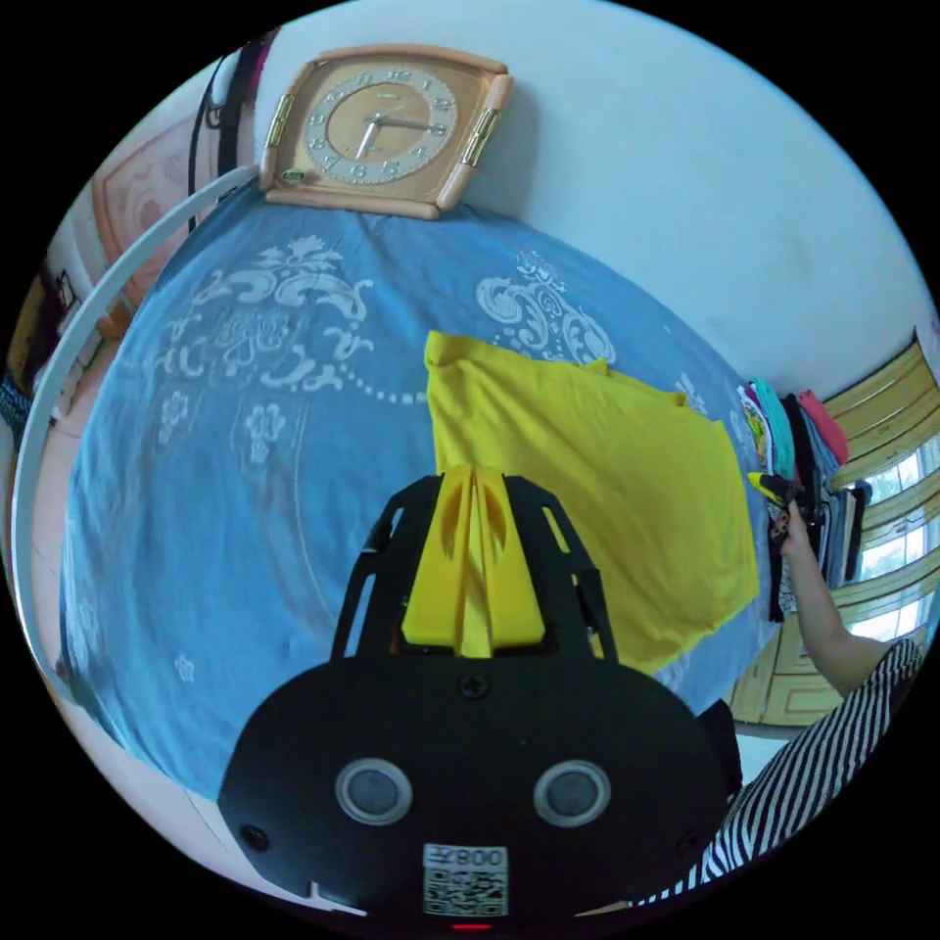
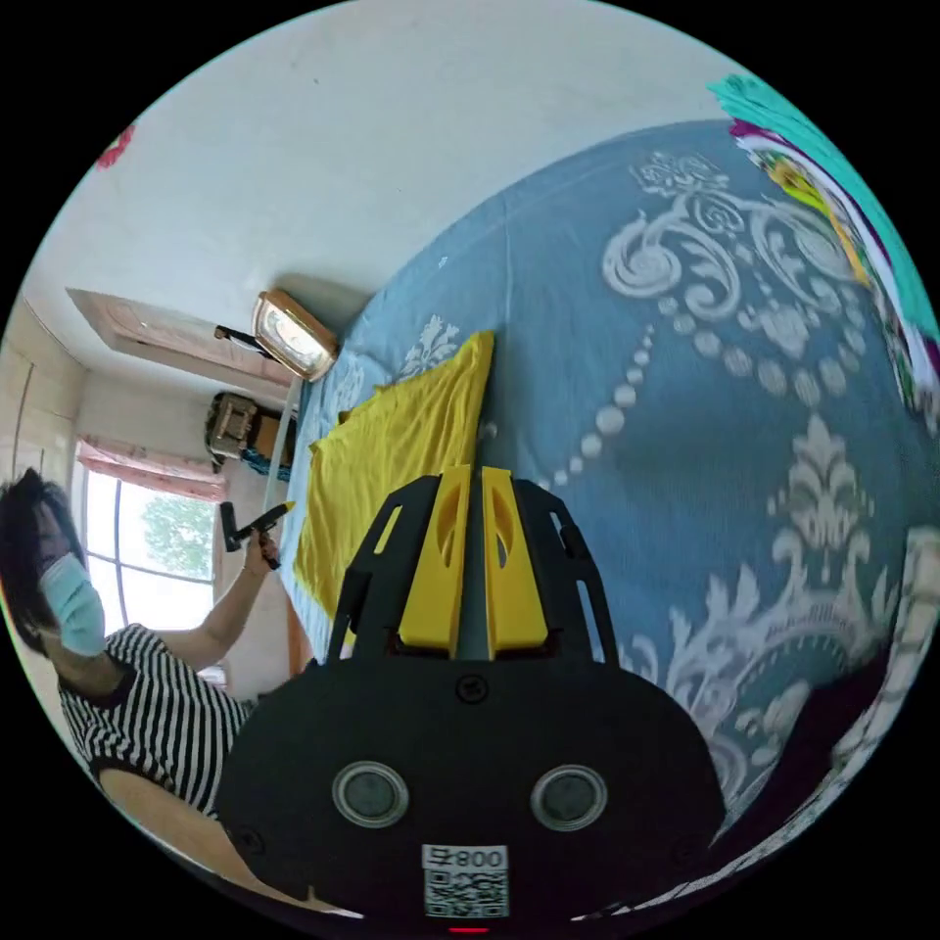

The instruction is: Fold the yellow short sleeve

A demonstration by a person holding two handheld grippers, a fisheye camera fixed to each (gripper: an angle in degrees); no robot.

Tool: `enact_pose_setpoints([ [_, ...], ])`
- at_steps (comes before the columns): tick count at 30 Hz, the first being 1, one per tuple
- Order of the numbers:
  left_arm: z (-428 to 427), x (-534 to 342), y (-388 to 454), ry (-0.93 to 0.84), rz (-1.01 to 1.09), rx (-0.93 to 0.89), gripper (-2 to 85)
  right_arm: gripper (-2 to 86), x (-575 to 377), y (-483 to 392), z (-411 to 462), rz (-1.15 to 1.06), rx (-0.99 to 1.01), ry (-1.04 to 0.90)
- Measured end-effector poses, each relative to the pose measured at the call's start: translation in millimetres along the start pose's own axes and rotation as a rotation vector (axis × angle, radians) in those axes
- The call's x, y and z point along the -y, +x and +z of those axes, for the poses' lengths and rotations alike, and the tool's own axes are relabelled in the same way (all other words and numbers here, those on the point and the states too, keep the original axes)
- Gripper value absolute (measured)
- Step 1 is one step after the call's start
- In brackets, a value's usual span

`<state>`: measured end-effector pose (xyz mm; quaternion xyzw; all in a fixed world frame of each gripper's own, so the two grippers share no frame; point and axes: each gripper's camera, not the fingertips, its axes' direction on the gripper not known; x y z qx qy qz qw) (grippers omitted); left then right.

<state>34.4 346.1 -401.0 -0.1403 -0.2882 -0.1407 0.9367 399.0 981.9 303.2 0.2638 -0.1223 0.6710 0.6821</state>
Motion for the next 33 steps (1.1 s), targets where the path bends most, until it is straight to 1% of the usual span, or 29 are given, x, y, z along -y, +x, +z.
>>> enact_pose_setpoints([
  [2, -17, -35, -10, -0.026, -0.041, -0.059, 3.5, 4.4, -58, 15, -22, 0.037, 0.084, 0.016],
  [6, -43, -112, -28, -0.077, -0.151, -0.193, 7.7, 6.3, -135, 26, -33, 0.092, 0.140, -0.030],
  [8, -45, -133, -34, -0.100, -0.191, -0.236, 8.5, 7.3, -171, 35, -37, 0.129, 0.151, -0.030],
  [11, -37, -151, -33, -0.152, -0.226, -0.275, 9.1, 8.4, -198, 45, -41, 0.164, 0.165, -0.021],
  [13, -40, -156, -29, -0.120, -0.240, -0.305, 8.8, 8.9, -208, 47, -46, 0.161, 0.170, 0.000],
  [15, -35, -158, -17, -0.151, -0.220, -0.362, 7.8, 9.4, -215, 46, -51, 0.148, 0.150, 0.009],
  [18, -32, -163, 3, -0.189, -0.197, -0.337, 5.9, 10.0, -225, 49, -53, 0.139, 0.148, 0.016],
  [21, -33, -170, 19, -0.205, -0.196, -0.344, 4.7, 10.4, -234, 51, -44, 0.134, 0.154, -0.028],
  [23, -35, -174, 27, -0.210, -0.204, -0.344, 4.3, 10.8, -242, 53, -34, 0.133, 0.116, -0.073],
  [24, -37, -177, 33, -0.212, -0.208, -0.351, 4.0, 11.1, -244, 55, -34, 0.134, 0.114, -0.061],
  [29, -51, -188, 64, -0.224, -0.176, -0.336, 3.3, 12.8, -258, 64, -31, 0.161, 0.158, -0.113],
  [33, -76, -203, 85, -0.192, -0.184, -0.335, 3.0, 13.6, -271, 60, -49, 0.144, 0.205, -0.090],
])
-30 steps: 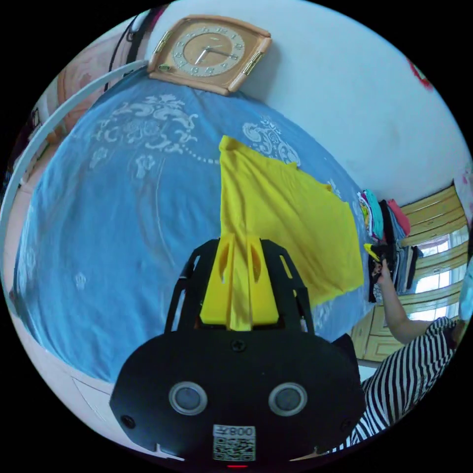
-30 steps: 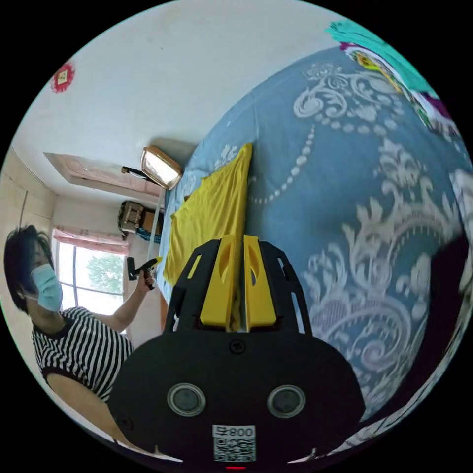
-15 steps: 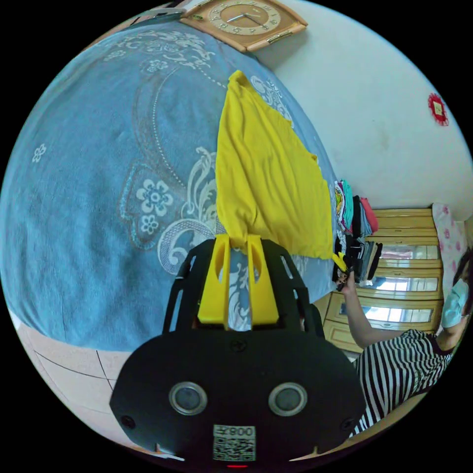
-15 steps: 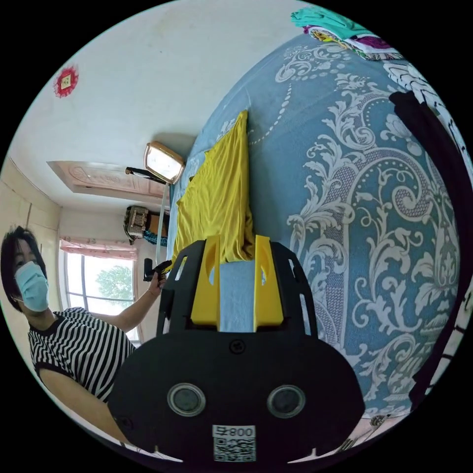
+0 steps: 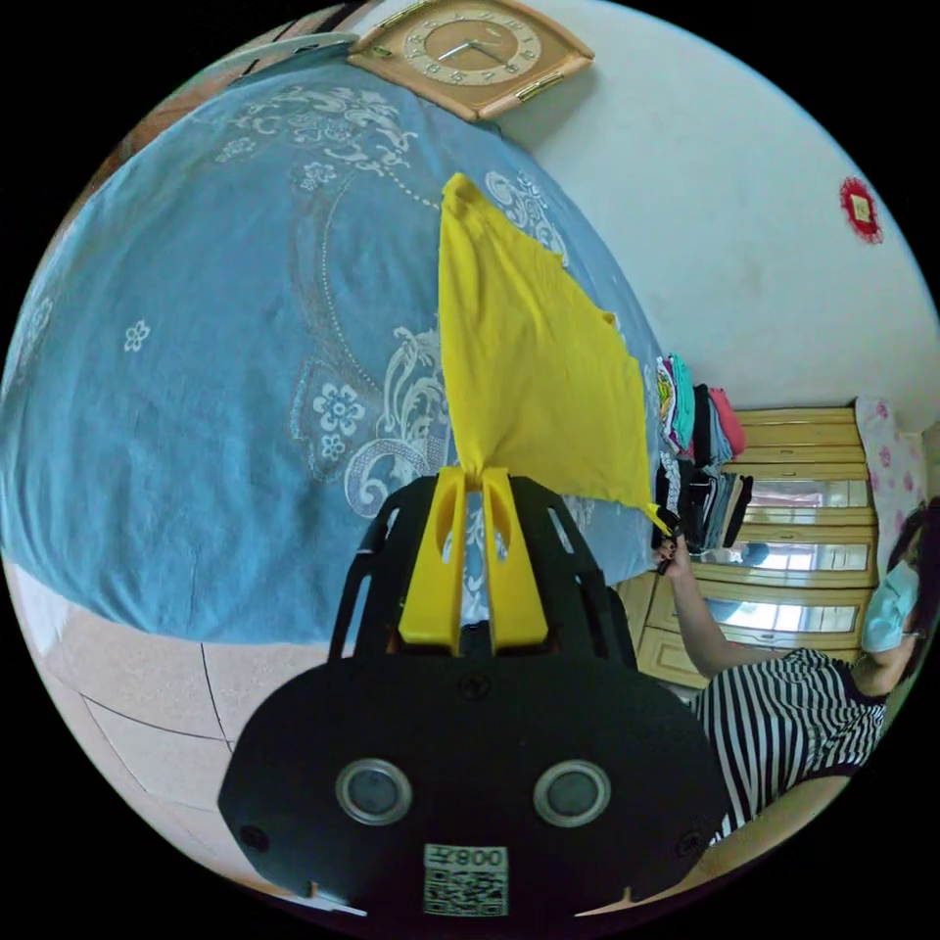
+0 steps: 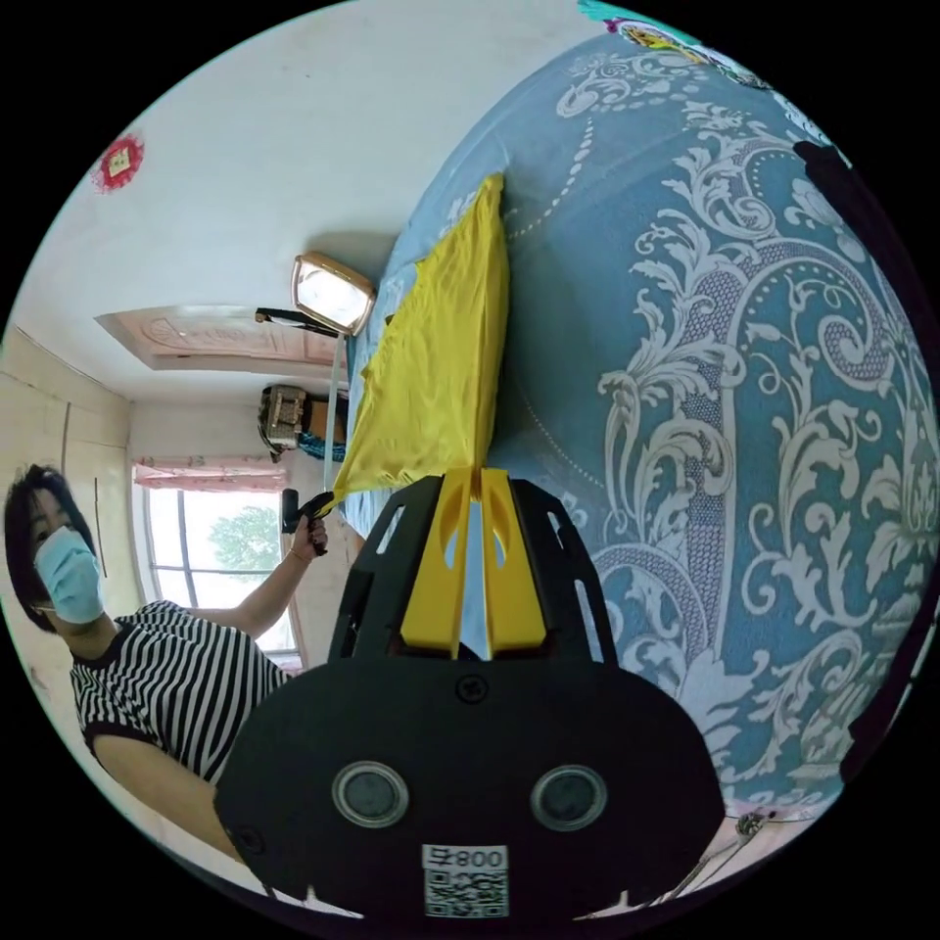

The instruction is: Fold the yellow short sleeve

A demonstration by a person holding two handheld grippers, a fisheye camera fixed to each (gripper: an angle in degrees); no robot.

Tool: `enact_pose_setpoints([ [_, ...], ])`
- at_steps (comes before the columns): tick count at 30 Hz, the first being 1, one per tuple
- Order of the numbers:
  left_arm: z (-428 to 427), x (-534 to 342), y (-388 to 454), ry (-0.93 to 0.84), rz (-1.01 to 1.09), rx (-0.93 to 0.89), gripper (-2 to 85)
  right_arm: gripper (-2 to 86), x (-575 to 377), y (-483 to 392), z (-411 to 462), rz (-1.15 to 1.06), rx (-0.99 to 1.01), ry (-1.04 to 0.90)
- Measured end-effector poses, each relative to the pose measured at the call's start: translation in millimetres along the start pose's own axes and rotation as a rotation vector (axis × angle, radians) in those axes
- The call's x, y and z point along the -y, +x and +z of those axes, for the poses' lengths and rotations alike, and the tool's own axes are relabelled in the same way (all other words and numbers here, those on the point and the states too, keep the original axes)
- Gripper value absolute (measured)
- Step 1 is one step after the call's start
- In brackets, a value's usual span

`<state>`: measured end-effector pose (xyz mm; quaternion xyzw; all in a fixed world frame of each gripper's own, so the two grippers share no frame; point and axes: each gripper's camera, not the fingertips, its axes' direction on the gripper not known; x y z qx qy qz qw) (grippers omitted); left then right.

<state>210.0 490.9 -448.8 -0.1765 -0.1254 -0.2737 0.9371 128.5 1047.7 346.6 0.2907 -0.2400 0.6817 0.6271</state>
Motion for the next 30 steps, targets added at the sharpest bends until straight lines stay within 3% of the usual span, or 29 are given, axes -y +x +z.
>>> enact_pose_setpoints([
  [8, -7, -56, 51, 0.008, 0.009, 0.082, 2.2, 14.7, -49, -30, -9, -0.069, -0.005, -0.140],
  [14, 58, -99, 79, -0.097, -0.085, 0.198, 1.4, 15.2, -69, 2, 20, 0.044, 0.067, -0.167],
  [19, 72, -140, 134, 0.028, -0.091, 0.308, 2.0, 15.3, -75, 3, 16, 0.043, 0.100, -0.128],
  [22, 106, -155, 215, 0.034, 0.122, 0.274, 3.7, 15.3, -74, -3, 20, 0.027, 0.113, -0.131],
  [27, 260, -192, 424, -0.173, 0.669, 0.115, 8.2, 15.2, -71, -20, 23, -0.003, 0.144, -0.110],
  [30, 345, -227, 530, -0.233, 0.943, 0.136, 11.1, 15.1, -68, -33, 22, -0.027, 0.151, -0.093],
])
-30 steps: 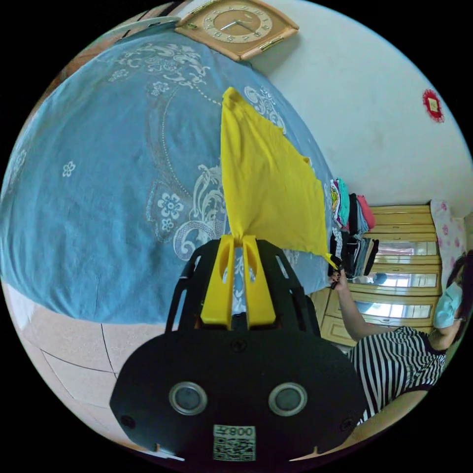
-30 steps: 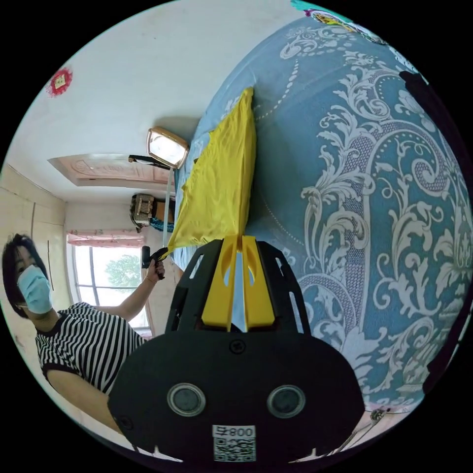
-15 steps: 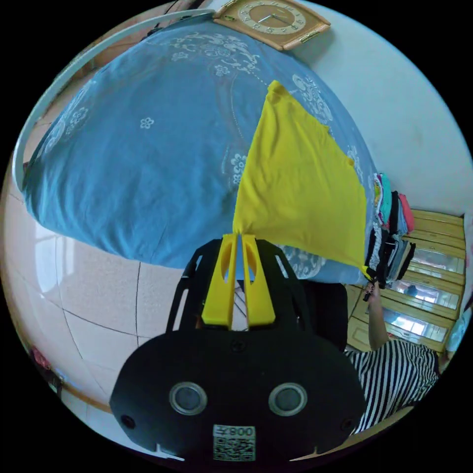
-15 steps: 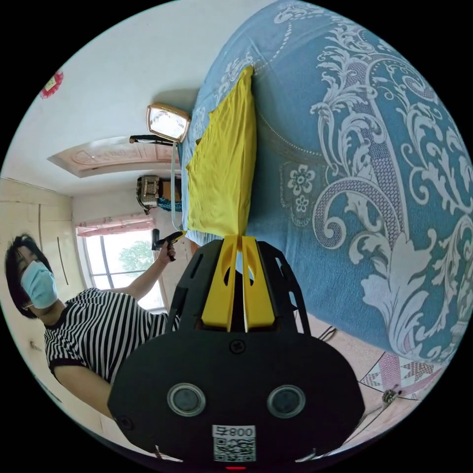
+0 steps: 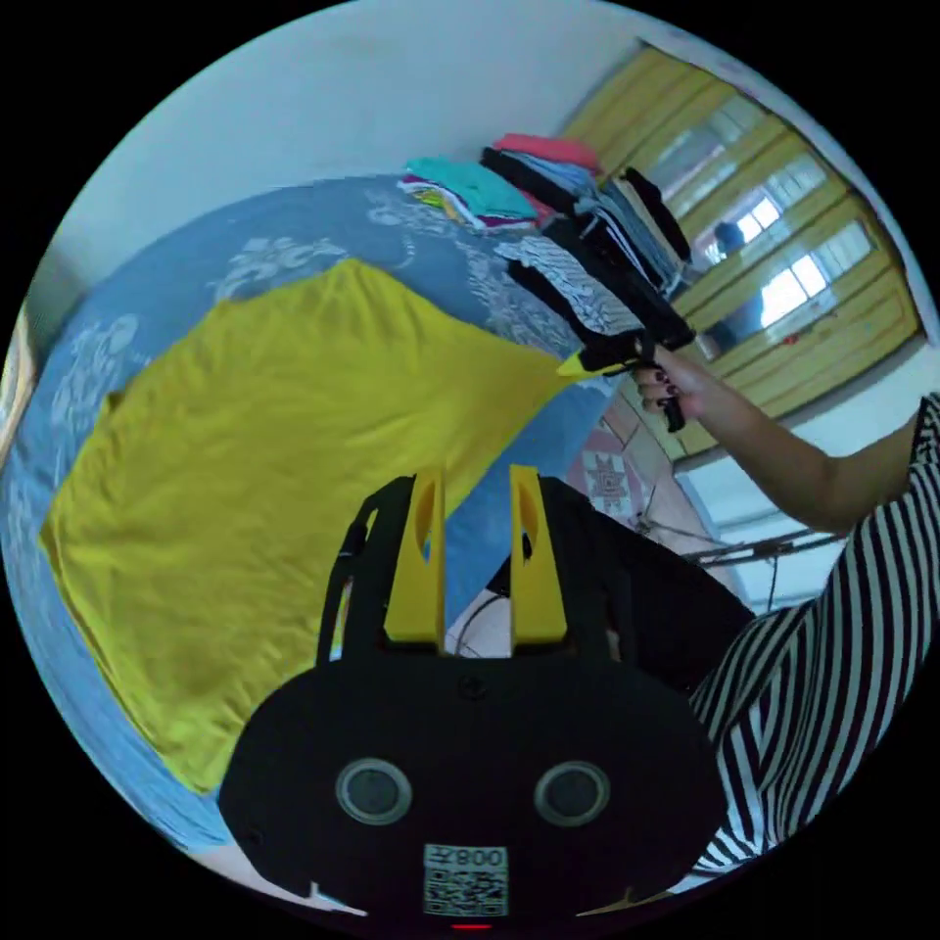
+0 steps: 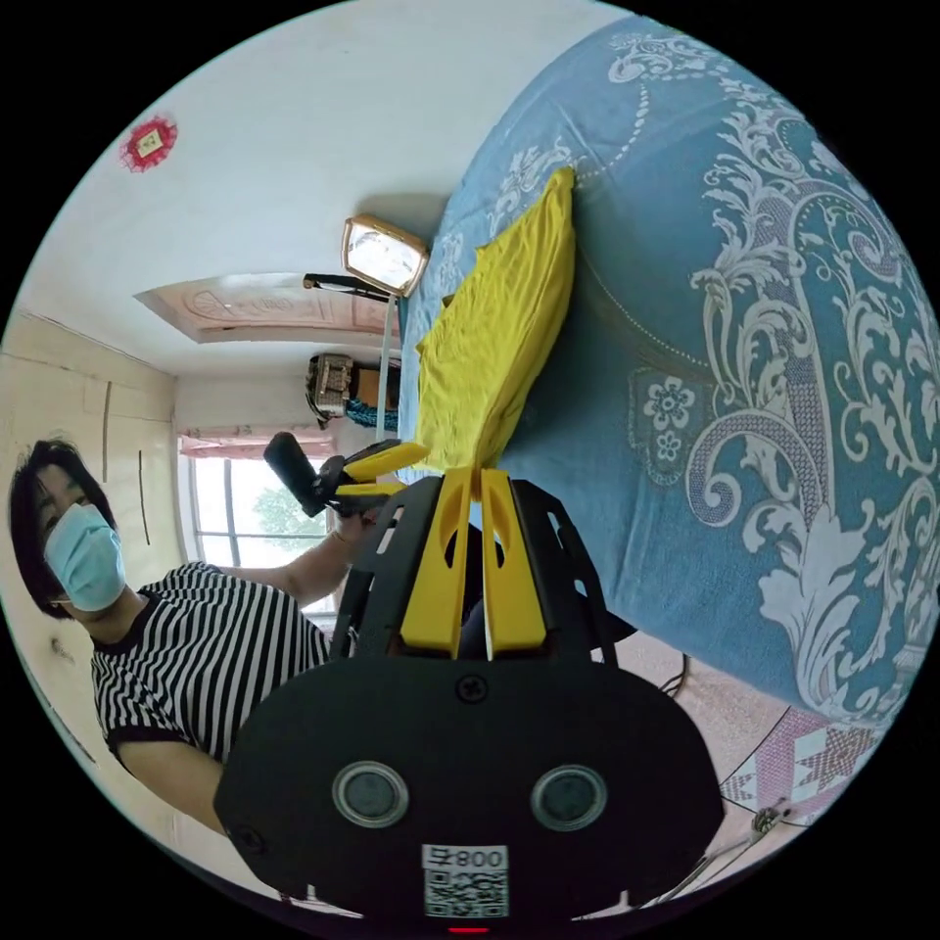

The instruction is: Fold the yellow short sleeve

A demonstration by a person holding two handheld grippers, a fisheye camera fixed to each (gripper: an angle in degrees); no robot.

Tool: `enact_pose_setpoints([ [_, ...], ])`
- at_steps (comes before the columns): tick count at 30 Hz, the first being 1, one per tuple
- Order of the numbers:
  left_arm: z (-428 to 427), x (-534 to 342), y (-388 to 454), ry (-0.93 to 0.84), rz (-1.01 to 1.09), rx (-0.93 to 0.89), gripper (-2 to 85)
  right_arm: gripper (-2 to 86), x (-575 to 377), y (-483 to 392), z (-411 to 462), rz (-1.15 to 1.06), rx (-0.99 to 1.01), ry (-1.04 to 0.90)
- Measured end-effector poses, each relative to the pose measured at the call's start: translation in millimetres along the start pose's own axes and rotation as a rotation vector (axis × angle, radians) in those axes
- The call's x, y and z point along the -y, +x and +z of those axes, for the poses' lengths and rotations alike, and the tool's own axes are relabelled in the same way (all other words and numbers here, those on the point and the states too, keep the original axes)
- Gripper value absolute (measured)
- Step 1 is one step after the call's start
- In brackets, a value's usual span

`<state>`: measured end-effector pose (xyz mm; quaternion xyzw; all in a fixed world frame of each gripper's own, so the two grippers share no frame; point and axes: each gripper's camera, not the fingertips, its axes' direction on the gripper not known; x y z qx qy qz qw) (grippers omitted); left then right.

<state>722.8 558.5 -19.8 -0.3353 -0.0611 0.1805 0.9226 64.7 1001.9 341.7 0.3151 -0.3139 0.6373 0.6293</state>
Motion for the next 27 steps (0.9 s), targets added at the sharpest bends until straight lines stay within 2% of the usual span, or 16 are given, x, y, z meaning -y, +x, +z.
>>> enact_pose_setpoints([
  [4, 60, 65, 89, -0.058, 0.225, 0.186, 11.6, 14.8, 12, -14, 8, -0.023, 0.013, -0.006],
  [6, 93, 90, 132, -0.097, 0.316, 0.334, 7.6, 14.6, 19, -18, 15, -0.028, 0.026, -0.018],
  [9, 106, 105, 159, -0.077, 0.296, 0.492, 2.4, 14.2, 31, -25, 26, -0.052, 0.029, -0.033],
  [12, 90, 111, 151, -0.022, 0.132, 0.367, 1.5, 13.7, 42, -22, 19, -0.076, 0.078, 0.035],
  [15, 66, 111, 129, 0.084, -0.057, 0.197, 1.1, 13.0, 61, -2, 6, -0.011, 0.088, 0.148],
  [18, 54, 110, 118, 0.141, -0.156, 0.142, 0.9, 12.1, 93, 13, 10, 0.042, 0.104, 0.187],
  [27, 59, 116, 132, 0.139, -0.174, 0.092, 1.0, 13.1, 200, 20, 62, 0.134, 0.111, 0.169],
])
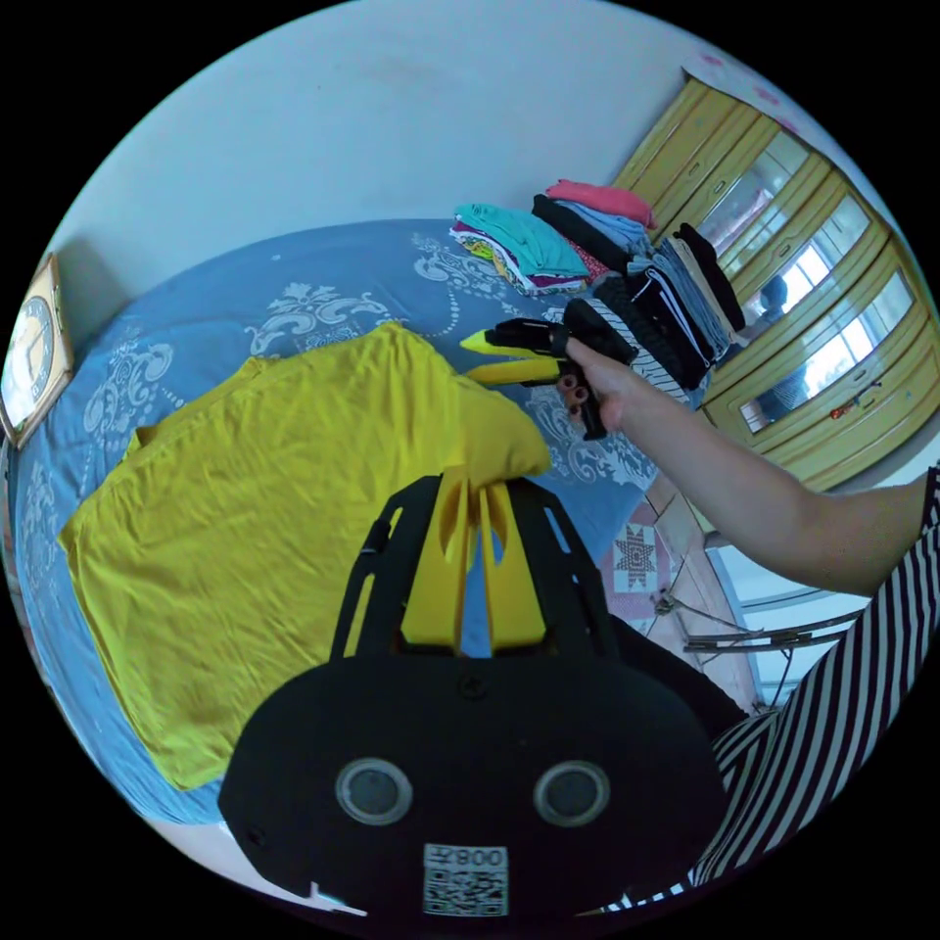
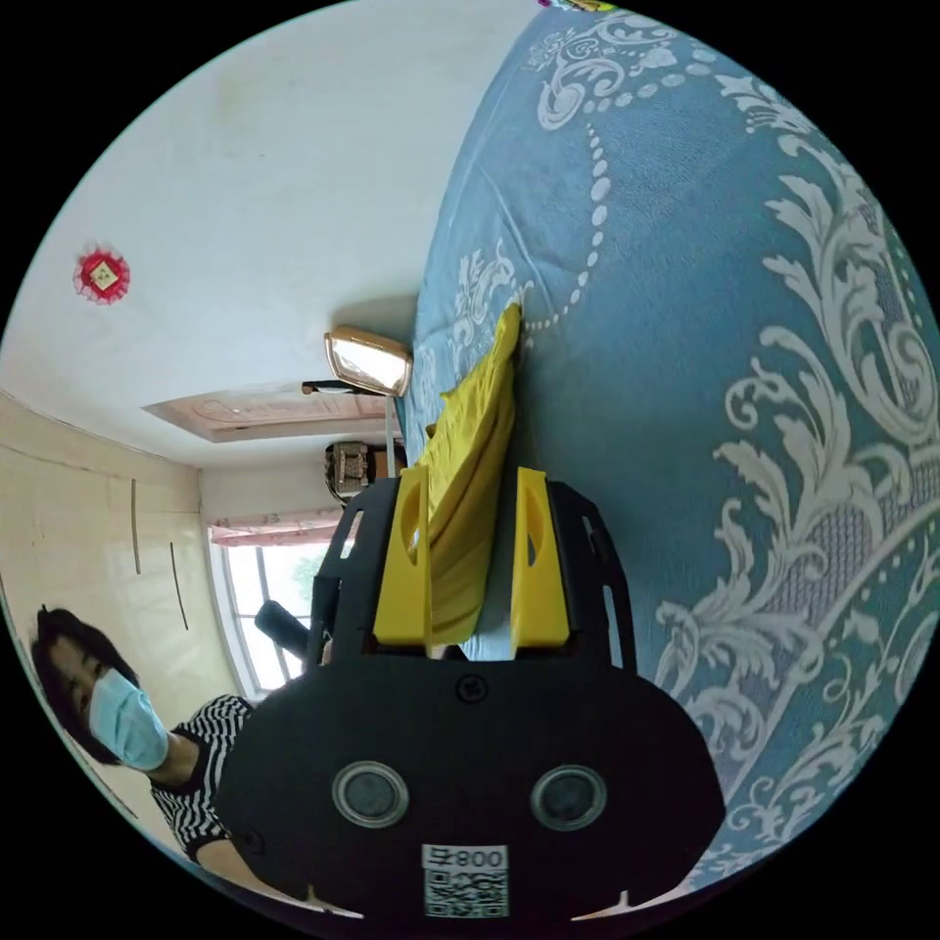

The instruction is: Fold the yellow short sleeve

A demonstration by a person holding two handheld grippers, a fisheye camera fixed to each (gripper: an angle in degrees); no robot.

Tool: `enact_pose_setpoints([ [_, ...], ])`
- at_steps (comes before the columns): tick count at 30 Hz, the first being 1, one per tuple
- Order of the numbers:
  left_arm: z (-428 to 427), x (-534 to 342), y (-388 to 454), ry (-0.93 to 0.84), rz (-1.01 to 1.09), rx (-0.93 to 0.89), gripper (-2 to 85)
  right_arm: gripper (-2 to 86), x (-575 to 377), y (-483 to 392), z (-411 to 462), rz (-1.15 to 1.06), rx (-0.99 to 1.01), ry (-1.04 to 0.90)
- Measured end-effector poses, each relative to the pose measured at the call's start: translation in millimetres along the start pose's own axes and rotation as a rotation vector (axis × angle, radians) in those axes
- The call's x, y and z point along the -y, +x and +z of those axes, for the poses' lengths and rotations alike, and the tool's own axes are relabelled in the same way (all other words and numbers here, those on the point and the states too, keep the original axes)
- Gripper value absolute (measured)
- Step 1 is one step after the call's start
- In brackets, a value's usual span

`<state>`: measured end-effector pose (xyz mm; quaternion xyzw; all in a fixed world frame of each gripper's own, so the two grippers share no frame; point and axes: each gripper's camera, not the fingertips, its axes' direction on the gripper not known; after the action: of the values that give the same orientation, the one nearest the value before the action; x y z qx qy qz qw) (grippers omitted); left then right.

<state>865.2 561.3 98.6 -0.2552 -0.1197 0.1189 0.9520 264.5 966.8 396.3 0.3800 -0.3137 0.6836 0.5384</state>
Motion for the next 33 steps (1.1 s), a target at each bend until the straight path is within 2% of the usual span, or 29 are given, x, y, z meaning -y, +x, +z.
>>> enact_pose_setpoints([
  [6, 2, -2, 8, -0.022, 0.030, -0.035, 1.0, 12.4, 43, -10, 39, 0.037, -0.064, -0.007],
  [15, -10, -15, -3, -0.053, 0.051, -0.088, 0.9, 5.2, 83, -38, 117, 0.028, -0.104, -0.065],
  [19, -30, -25, -19, -0.040, 0.049, -0.102, 0.9, 2.6, 85, -61, 144, 0.000, -0.105, -0.033],
  [27, -119, -71, -90, 0.067, -0.011, -0.167, 0.8, 1.7, 69, -138, 198, -0.115, -0.038, 0.058],
  [33, -225, -139, -181, 0.220, -0.171, -0.219, 0.8, 1.5, 62, -238, 292, -0.278, -0.030, 0.029],
])
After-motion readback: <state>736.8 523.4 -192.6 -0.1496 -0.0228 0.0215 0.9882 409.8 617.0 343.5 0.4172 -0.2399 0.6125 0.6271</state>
